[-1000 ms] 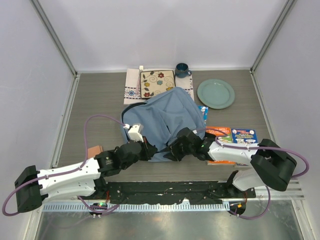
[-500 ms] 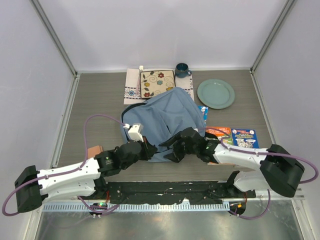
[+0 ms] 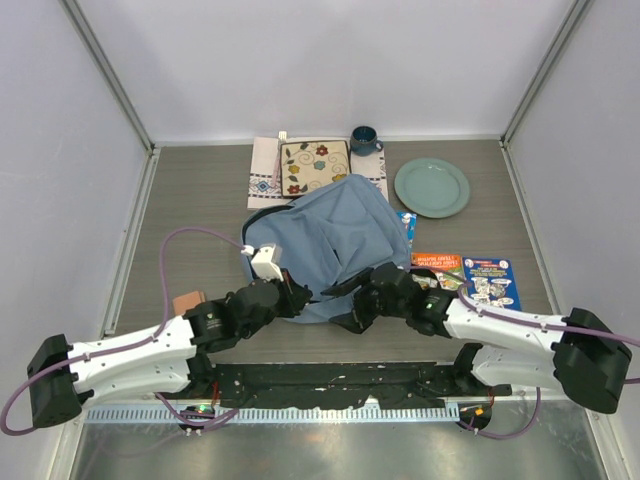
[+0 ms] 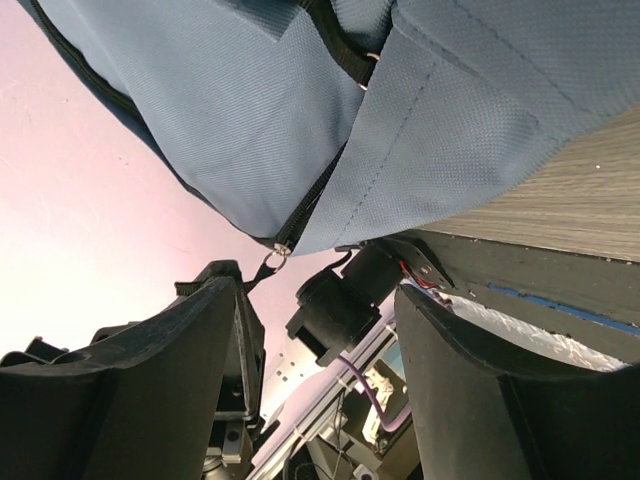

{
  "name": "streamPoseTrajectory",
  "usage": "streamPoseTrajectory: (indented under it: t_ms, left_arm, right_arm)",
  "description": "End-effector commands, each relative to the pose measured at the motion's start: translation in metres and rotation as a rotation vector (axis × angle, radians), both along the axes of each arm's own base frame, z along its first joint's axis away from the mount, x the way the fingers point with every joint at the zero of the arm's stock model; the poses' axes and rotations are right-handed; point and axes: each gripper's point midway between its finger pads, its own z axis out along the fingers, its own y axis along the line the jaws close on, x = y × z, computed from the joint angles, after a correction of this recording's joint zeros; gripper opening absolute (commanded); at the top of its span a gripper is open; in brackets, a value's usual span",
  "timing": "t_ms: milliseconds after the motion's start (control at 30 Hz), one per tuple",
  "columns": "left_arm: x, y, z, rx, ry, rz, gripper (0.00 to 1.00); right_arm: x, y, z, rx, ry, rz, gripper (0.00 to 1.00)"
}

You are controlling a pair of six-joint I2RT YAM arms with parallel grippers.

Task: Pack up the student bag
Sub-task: Unzip the student bag at the center of the board.

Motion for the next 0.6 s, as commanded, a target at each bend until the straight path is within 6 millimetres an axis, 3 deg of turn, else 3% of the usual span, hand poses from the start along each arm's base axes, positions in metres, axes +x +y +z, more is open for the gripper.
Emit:
streamPoseTrajectory:
  t_ms: [0, 400, 500, 567]
  left_arm:
    - [0.008, -0.009, 0.044, -0.101, -0.071, 0.009, 0.00]
    - [0.003, -0.009, 0.049, -0.110, -0.081, -0.022, 0.00]
    - [0.003, -0.010, 0.049, -0.112, -0.081, -0.025, 0.00]
    - [0.003, -0.010, 0.050, -0.114, -0.083, -0.025, 0.00]
  right_arm:
    - [0.005, 0.018, 0.010, 0.085, 0.035, -0.027, 0.70]
    - [0.029, 0.034, 0.000, 0.116, 0.043, -0.127, 0.70]
    - [0.033, 0.034, -0.002, 0.112, 0.034, -0.146, 0.57]
    - [0.034, 0.030, -0.007, 0.098, 0.036, -0.160, 0.43]
